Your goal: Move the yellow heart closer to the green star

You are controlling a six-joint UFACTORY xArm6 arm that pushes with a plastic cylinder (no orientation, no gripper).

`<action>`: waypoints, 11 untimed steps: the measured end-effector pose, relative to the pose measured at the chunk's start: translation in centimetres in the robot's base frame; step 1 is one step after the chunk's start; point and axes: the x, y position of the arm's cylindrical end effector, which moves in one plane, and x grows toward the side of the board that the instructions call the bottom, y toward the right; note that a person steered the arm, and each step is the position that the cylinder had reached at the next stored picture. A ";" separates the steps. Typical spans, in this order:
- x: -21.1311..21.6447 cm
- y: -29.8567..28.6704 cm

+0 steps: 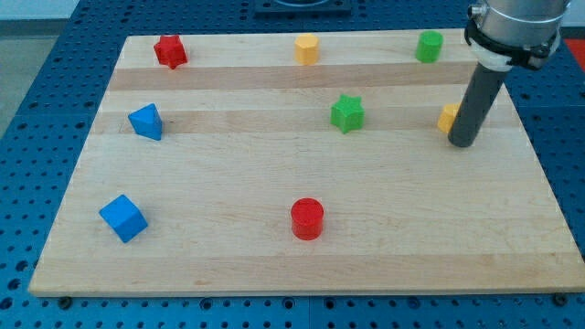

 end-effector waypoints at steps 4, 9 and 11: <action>-3.5 6.2; -4.8 -6.5; -4.9 -7.3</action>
